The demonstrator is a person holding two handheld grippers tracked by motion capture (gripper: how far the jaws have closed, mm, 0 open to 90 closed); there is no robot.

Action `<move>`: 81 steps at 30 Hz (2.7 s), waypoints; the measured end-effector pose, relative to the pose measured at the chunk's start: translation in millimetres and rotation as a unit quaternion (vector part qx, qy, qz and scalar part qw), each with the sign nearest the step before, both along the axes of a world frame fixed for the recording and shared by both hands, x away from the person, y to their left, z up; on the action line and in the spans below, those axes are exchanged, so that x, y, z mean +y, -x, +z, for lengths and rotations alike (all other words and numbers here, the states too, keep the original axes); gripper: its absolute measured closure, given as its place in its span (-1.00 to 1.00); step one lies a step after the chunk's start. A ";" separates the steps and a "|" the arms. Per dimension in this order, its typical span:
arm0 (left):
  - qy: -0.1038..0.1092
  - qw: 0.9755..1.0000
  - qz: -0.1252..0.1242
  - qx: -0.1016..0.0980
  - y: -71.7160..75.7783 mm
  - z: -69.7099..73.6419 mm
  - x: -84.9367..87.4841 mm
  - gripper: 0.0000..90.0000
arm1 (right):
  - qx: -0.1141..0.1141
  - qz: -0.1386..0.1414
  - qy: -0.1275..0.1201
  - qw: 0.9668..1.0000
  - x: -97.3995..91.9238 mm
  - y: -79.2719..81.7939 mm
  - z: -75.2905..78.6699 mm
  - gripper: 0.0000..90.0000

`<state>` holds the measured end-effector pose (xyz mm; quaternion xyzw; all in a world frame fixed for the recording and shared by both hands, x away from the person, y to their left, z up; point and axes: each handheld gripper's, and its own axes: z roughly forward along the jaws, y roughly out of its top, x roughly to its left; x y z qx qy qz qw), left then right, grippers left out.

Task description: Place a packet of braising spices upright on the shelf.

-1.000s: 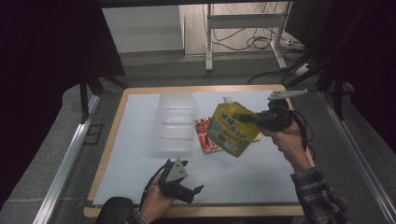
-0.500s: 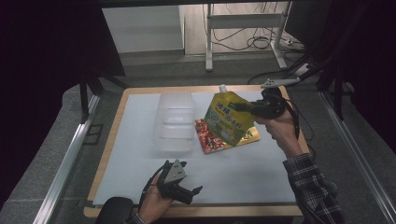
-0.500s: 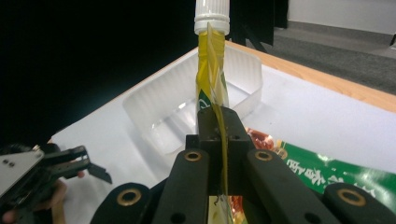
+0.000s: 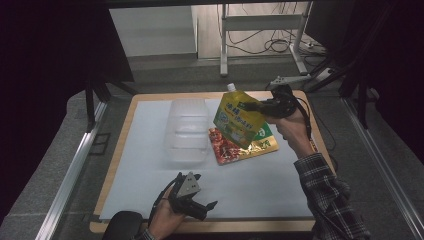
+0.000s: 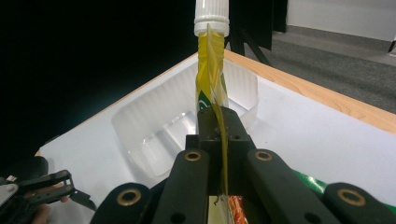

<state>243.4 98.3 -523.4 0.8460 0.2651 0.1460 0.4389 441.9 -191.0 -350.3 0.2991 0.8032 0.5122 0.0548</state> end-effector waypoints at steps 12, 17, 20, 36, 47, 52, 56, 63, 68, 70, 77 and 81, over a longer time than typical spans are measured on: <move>0.005 1.000 0.004 0.001 1.3 1.1 3.9 -0.98 | -0.005 0.005 0.001 1.000 15.9 -21.0 1.4 0.98; 0.007 1.000 0.002 0.005 0.7 0.5 4.2 -0.98 | -0.010 0.005 0.001 1.000 23.5 -29.8 5.2 0.98; 0.006 1.000 0.001 0.007 0.6 -0.1 3.5 -0.98 | -0.012 0.005 -0.001 1.000 28.2 -35.3 6.7 0.98; 0.009 1.000 -0.007 0.010 1.1 -1.0 -1.3 -0.98 | -0.027 0.005 -0.005 1.000 49.7 -64.2 8.5 0.98; 0.018 1.000 0.000 0.011 0.0 0.0 1.1 -1.00 | -0.036 0.007 -0.010 0.999 70.6 -81.2 12.2 0.98; 0.020 1.000 -0.003 0.012 0.1 0.2 1.0 -1.00 | -0.039 0.011 -0.015 0.999 86.3 -87.2 12.1 0.98; 0.020 1.000 -0.003 0.012 0.1 0.2 1.1 -1.00 | -0.039 0.013 -0.020 0.999 99.2 -92.4 11.5 0.98; 0.021 1.000 -0.005 0.012 0.1 0.6 1.5 -1.00 | -0.041 0.018 -0.019 0.999 120.8 -100.9 7.1 0.98; 0.022 1.000 -0.004 0.012 -0.1 0.9 2.2 -1.00 | -0.039 0.019 -0.018 0.999 130.5 -106.6 2.4 0.98; 0.022 1.000 -0.005 0.012 -0.2 0.9 2.2 -1.00 | -0.038 0.018 -0.018 0.999 133.0 -108.6 0.2 0.98; 0.021 1.000 -0.007 0.014 -0.1 0.6 1.7 -1.00 | -0.033 0.021 -0.017 0.999 141.1 -112.6 -9.6 0.98; 0.023 1.000 -0.007 0.015 0.0 0.4 1.6 -1.00 | -0.027 0.026 -0.013 0.999 146.9 -113.8 -17.4 0.98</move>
